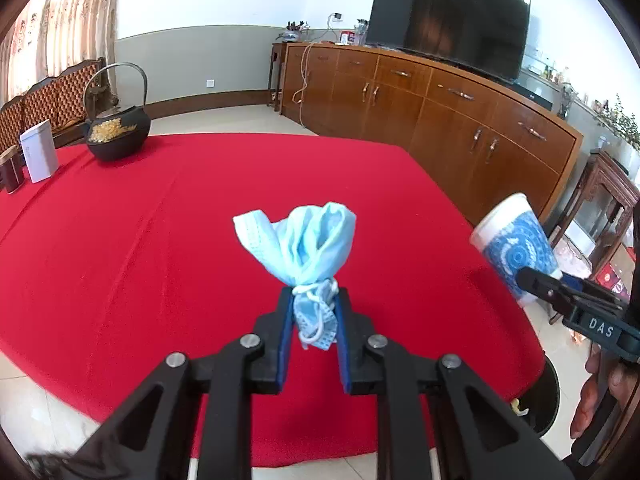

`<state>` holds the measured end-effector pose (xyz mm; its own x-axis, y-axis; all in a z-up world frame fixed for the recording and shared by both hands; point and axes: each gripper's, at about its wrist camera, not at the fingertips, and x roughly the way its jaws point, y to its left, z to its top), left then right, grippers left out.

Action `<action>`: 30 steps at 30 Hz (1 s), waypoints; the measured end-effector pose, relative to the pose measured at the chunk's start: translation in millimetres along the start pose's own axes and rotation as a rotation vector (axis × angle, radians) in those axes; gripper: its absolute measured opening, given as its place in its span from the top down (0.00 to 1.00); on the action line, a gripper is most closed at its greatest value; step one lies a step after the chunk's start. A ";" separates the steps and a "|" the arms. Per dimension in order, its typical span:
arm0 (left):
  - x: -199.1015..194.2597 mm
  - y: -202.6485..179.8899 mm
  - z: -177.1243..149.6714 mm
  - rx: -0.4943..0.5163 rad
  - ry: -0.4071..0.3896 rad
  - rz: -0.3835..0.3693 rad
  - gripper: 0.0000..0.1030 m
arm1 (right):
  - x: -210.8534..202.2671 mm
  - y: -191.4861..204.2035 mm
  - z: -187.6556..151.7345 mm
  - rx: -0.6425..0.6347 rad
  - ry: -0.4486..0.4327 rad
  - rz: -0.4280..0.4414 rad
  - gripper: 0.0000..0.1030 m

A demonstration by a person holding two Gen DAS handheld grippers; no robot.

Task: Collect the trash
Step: 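Carry the paper cup and face mask with both tools over the black bucket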

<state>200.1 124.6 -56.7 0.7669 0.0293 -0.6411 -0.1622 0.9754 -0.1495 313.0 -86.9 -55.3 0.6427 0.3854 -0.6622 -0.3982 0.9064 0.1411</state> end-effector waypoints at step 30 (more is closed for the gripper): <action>-13.1 -174.2 -48.3 0.261 0.043 -0.279 0.80 | -155.4 -166.0 -121.5 0.246 -0.036 -0.279 0.43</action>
<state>188.3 -56.2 -58.6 0.7314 -0.2493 -0.6348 0.2173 0.9675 -0.1296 199.6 -318.2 -65.3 0.7287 0.1196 -0.6743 -0.0381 0.9902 0.1345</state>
